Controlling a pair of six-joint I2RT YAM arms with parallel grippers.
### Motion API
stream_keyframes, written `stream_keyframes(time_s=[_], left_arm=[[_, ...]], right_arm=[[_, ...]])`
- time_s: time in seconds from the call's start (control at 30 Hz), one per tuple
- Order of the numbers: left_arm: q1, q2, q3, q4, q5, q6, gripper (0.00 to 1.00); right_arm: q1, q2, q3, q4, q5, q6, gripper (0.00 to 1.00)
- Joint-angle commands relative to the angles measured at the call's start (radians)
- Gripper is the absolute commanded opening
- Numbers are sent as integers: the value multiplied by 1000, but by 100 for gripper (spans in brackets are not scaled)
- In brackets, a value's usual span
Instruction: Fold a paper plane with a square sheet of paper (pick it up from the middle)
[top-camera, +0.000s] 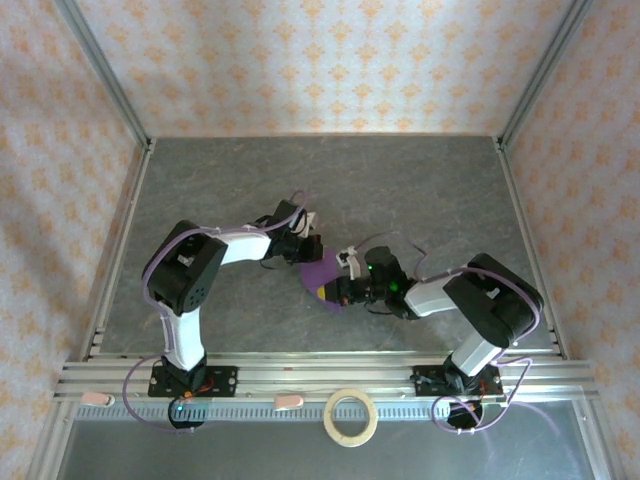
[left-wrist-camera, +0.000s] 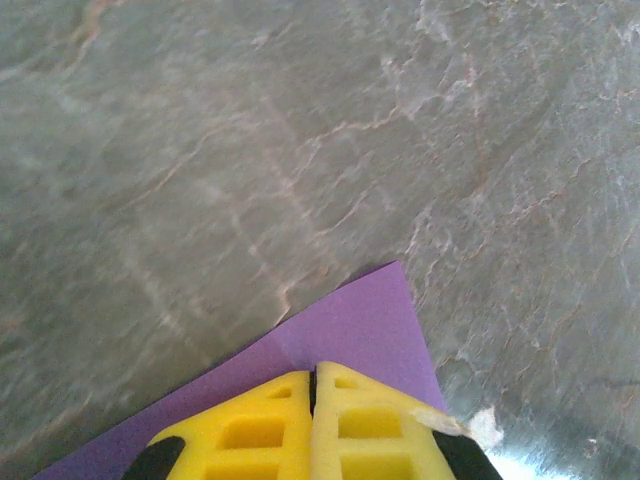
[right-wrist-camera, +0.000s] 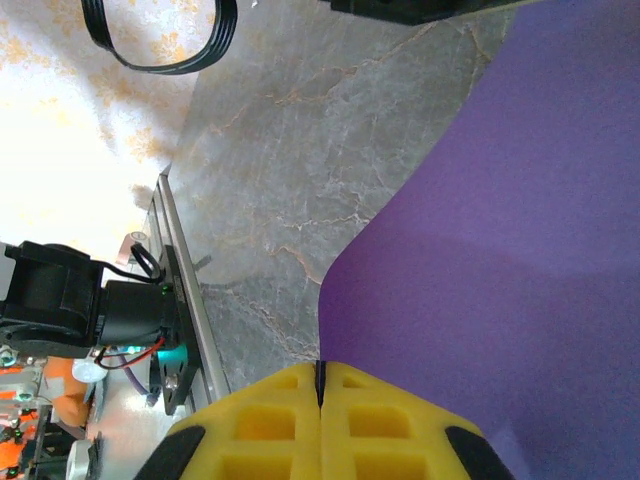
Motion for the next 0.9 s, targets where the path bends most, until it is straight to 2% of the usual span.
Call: stream_keyframes(time_s=[0.0, 0.37, 0.6, 0.87], left_arm=[[-14, 61, 30, -103, -24, 94, 0], [-14, 90, 76, -129, -18, 152, 0], [-15, 97, 87, -131, -23, 151, 0], [-15, 104, 84, -126, -24, 148, 0]], right_arm=[[-30, 20, 30, -36, -39, -38, 0], [-100, 59, 69, -133, -57, -107, 0], [-121, 84, 104, -227, 0, -169, 0], [-129, 99, 116, -237, 40, -180, 0]])
